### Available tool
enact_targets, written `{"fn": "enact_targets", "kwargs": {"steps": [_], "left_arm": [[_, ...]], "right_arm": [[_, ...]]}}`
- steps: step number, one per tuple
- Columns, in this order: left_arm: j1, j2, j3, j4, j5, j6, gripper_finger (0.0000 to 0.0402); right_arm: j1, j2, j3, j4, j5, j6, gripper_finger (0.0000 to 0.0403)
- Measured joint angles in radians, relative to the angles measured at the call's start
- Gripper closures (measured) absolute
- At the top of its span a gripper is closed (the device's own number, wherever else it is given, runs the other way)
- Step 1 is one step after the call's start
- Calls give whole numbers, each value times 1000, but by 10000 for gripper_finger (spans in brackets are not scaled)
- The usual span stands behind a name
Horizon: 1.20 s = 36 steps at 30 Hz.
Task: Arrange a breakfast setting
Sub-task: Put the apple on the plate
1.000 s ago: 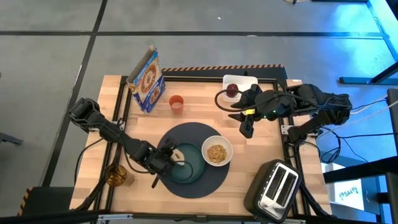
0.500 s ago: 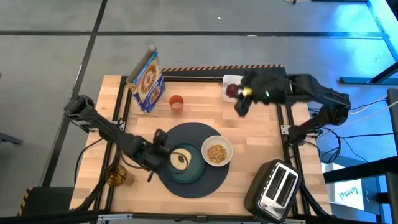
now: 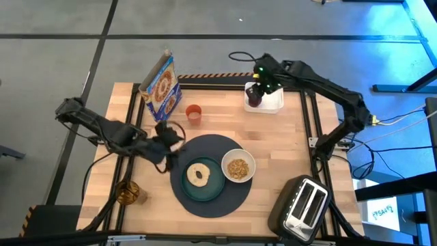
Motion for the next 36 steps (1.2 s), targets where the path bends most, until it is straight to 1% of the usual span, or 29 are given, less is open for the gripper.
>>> {"fn": "enact_targets", "kwargs": {"steps": [3,5,10,16,18,20,29,33,36], "left_arm": [[25,-29,0,43,-14,-26,195],[42,-39,0,71,-26,-27,195],[81,-44,0,70,-27,22,195],[121,-44,0,66,-25,87,195],[132,-44,0,64,-22,108,195],[142,-44,0,61,-7,129,195],[184,-44,0,57,10,164,195],[197,-44,0,65,29,163,195],[197,-43,0,65,32,159,195]], "right_arm": [[-68,65,-36,39,-50,25,262],[-101,113,-43,40,-61,30,277],[-145,194,-41,44,-59,22,302],[-156,260,-40,53,-20,-1,306],[-155,269,-40,54,17,-4,306],[-155,267,-40,57,27,-5,306],[-155,267,-39,40,16,5,306],[-152,267,-39,15,-6,54,306],[-146,267,-39,18,6,85,306]]}}
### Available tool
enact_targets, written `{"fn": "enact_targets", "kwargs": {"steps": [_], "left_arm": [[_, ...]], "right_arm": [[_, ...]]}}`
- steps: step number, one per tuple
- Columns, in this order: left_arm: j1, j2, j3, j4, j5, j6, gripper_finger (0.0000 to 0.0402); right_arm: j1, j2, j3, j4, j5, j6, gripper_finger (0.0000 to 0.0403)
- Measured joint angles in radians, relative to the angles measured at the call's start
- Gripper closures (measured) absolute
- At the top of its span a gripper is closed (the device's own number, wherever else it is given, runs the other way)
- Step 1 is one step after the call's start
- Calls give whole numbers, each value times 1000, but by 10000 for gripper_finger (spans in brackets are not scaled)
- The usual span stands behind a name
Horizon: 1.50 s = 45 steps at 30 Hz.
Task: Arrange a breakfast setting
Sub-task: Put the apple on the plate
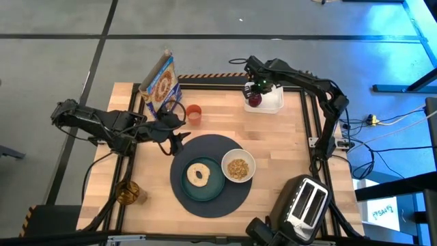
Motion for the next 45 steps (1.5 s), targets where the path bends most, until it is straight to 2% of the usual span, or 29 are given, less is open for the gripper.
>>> {"fn": "enact_targets", "kwargs": {"steps": [5,14,24,45], "left_arm": [[0,0,0,1,-1,-7,195],[4,0,0,2,-5,-2,195],[25,0,0,3,-6,-4,195],[25,0,0,1,-4,33,195]], "right_arm": [[13,0,0,12,-24,90,306],[17,0,0,64,13,312,306],[32,14,-14,46,60,721,306],[24,44,-15,60,100,783,306]]}}
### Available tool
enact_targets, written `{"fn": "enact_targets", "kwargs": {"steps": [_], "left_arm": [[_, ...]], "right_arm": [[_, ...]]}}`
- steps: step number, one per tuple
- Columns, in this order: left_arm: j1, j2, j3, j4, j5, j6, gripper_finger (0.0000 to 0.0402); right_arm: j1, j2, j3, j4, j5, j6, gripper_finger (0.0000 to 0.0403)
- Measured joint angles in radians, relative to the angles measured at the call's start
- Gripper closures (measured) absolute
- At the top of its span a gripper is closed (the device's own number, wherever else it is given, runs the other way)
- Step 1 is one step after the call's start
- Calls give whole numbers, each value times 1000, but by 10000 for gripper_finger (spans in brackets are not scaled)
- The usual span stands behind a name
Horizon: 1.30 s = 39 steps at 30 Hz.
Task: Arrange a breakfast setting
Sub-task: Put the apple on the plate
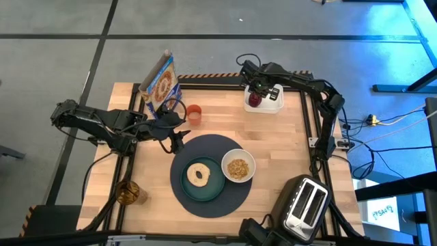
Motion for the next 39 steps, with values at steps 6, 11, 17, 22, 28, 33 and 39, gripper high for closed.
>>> {"fn": "enact_targets", "kwargs": {"steps": [6,11,17,22,28,33,39], "left_arm": [[0,0,0,-4,1,0,195],[0,0,0,-10,1,0,195],[0,0,0,-11,1,19,195],[0,0,0,-11,-1,25,195],[0,0,0,-11,-1,23,195],[0,0,0,-10,-2,17,195],[0,0,0,-1,-2,18,195]], "right_arm": [[-1,27,0,-7,-12,3,306],[0,31,0,-3,-2,3,307],[0,32,0,0,-1,-17,351],[0,33,0,0,-9,-32,396],[6,29,0,-5,-11,-38,392],[43,-27,0,1,76,-47,396],[95,-99,0,3,121,-106,399]]}}
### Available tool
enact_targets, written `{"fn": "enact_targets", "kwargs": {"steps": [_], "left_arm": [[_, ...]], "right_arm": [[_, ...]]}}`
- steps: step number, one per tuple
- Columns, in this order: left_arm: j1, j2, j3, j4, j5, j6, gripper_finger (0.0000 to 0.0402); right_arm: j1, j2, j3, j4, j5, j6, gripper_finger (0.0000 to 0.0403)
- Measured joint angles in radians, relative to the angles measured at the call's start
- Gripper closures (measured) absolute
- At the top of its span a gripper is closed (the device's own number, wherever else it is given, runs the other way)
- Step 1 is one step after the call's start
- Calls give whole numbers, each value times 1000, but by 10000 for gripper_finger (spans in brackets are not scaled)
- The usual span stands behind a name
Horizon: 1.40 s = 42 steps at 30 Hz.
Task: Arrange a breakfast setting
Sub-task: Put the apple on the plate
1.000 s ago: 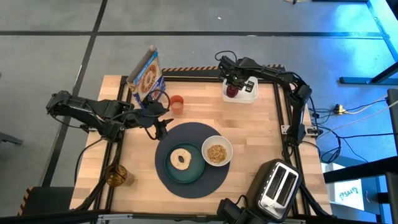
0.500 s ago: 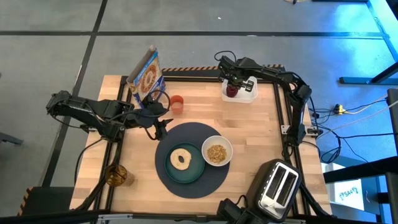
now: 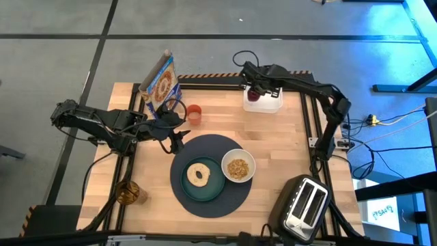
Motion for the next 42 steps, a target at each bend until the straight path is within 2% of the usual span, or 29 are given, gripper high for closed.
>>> {"fn": "enact_targets", "kwargs": {"steps": [10,17,23,26,30,35,42], "left_arm": [[0,0,0,2,0,-29,195],[0,0,0,3,-8,-176,195],[-1,0,0,3,-8,-283,195],[-1,0,0,3,-8,-312,195],[-1,0,0,5,-3,-332,195],[-8,0,0,2,-1,-396,195],[-59,3,0,1,0,-534,195]], "right_arm": [[181,-116,0,95,-12,-119,401],[375,-126,0,229,-113,-206,401],[538,-86,0,364,-112,-383,401],[595,-67,0,380,-116,-530,401],[665,-34,0,392,-142,-650,402],[733,21,0,388,-200,-758,402],[797,104,0,380,-247,-820,402]]}}
